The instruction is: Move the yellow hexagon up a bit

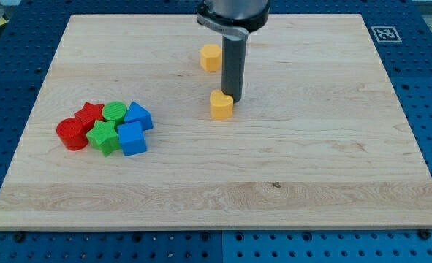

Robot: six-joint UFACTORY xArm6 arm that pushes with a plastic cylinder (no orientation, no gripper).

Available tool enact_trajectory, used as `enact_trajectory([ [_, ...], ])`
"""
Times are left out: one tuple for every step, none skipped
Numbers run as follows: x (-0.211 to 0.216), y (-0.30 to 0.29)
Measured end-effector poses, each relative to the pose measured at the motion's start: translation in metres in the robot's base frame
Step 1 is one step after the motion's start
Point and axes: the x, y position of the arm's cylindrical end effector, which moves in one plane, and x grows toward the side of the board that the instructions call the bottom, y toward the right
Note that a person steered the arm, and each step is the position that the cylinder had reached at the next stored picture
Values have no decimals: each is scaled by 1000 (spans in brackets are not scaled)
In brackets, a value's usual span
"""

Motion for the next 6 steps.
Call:
enact_trajectory([
  [25, -7],
  [33, -28],
  [25, -38],
  [-19, -28],
  [-71, -17],
  [-129, -11],
])
